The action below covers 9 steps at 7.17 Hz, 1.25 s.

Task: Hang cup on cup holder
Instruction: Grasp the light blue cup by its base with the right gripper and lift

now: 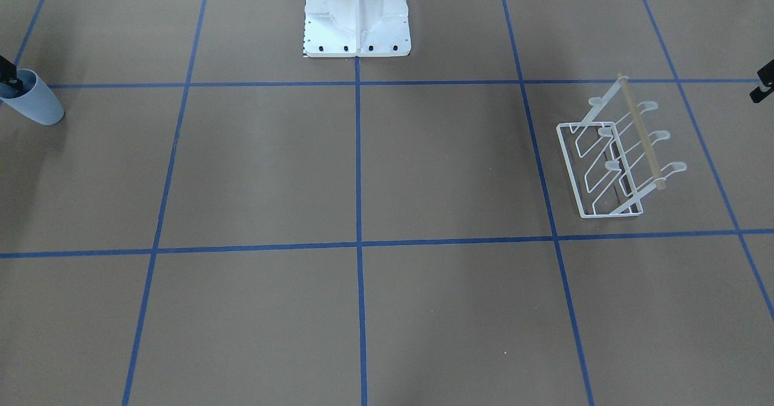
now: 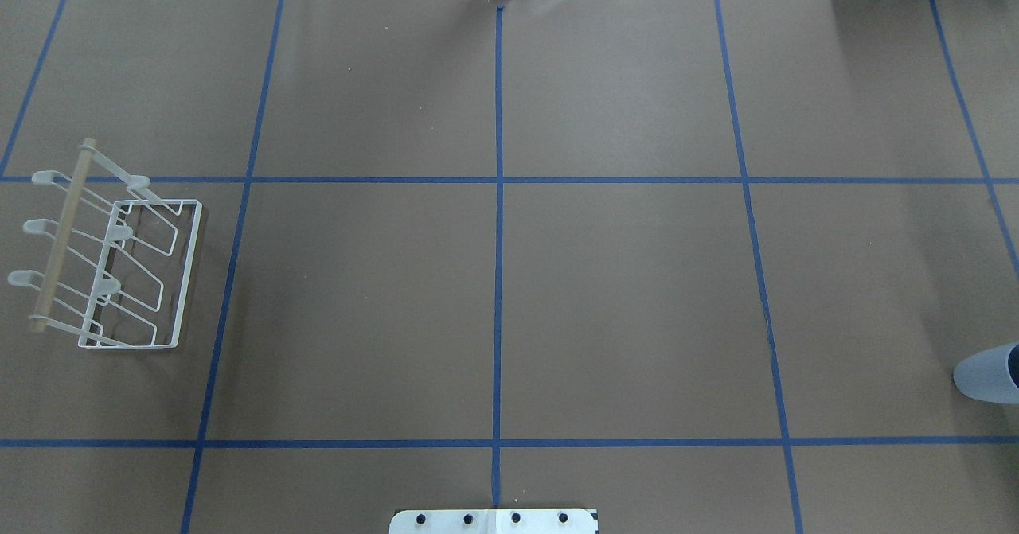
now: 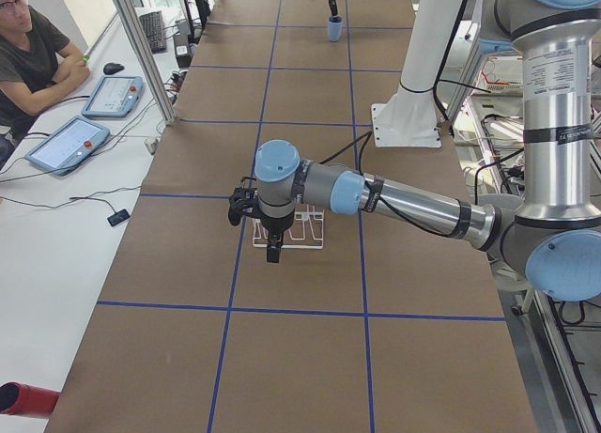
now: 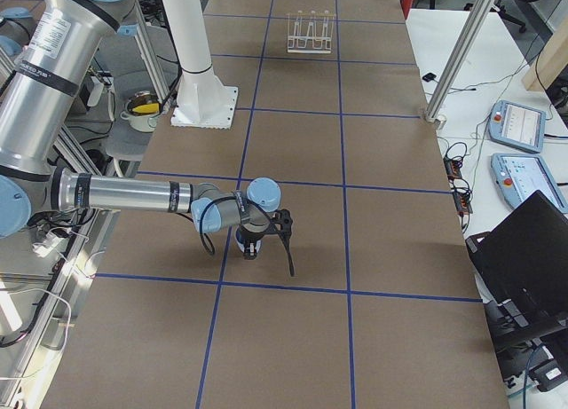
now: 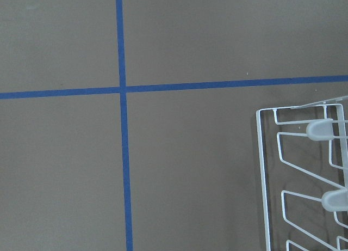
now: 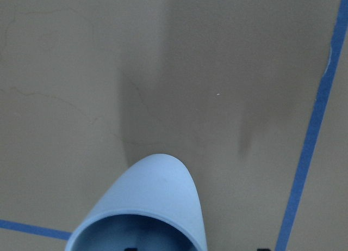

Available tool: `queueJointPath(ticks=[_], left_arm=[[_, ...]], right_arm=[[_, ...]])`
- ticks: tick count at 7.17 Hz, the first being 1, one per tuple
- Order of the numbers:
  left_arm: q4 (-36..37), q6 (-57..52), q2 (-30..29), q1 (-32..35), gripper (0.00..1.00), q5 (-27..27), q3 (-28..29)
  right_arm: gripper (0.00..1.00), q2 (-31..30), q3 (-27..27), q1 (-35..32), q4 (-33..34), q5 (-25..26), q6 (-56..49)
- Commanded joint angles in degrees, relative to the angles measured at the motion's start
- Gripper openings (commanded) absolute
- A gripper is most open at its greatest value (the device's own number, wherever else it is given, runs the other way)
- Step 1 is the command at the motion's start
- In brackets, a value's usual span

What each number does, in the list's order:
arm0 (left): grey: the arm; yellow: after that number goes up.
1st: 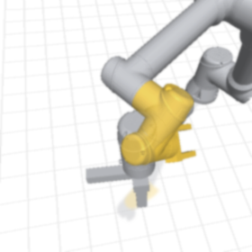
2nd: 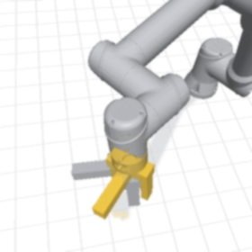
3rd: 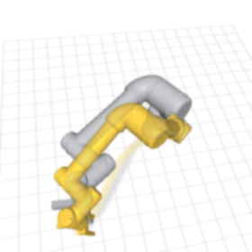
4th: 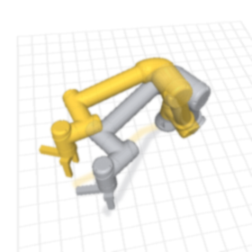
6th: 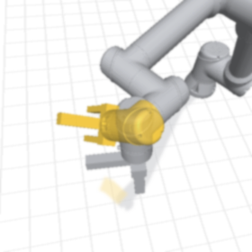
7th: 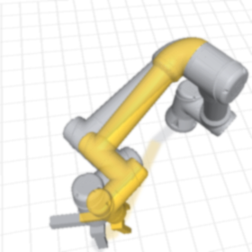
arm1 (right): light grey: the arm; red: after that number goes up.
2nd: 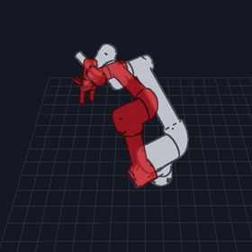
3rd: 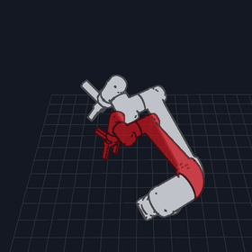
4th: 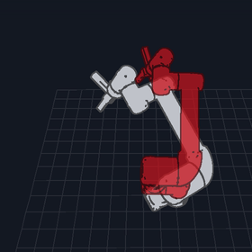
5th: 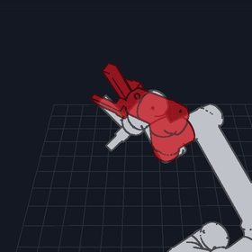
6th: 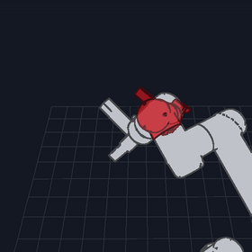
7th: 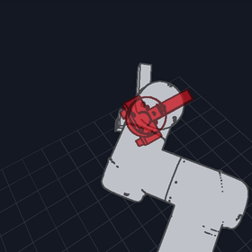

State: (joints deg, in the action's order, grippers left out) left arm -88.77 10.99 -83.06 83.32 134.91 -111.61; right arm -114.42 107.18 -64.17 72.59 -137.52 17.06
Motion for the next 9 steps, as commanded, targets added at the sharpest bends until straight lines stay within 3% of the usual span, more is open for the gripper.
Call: queueJointPath(ticks=[1,5,7,9], left_arm=[[0.00,0.00,0.00,0.00,0.98,0.00,-0.01],[0.09,0.00,0.00,0.00,0.98,0.09,-0.45],[-0.17,0.61,-0.61,-0.09,0.98,0.17,-0.71],[-1.83,9.98,-5.51,-0.44,0.98,2.97,-0.80]], right_arm=[[0.00,0.34,-0.04,0.10,-0.08,-0.12,-0.01],[0.00,0.17,5.04,-4.80,0.01,-2.39,0.08],[0.00,2.26,5.33,-7.63,-0.08,-8.70,0.08],[0.00,7.87,5.59,-8.25,-0.17,-14.51,3.39]])
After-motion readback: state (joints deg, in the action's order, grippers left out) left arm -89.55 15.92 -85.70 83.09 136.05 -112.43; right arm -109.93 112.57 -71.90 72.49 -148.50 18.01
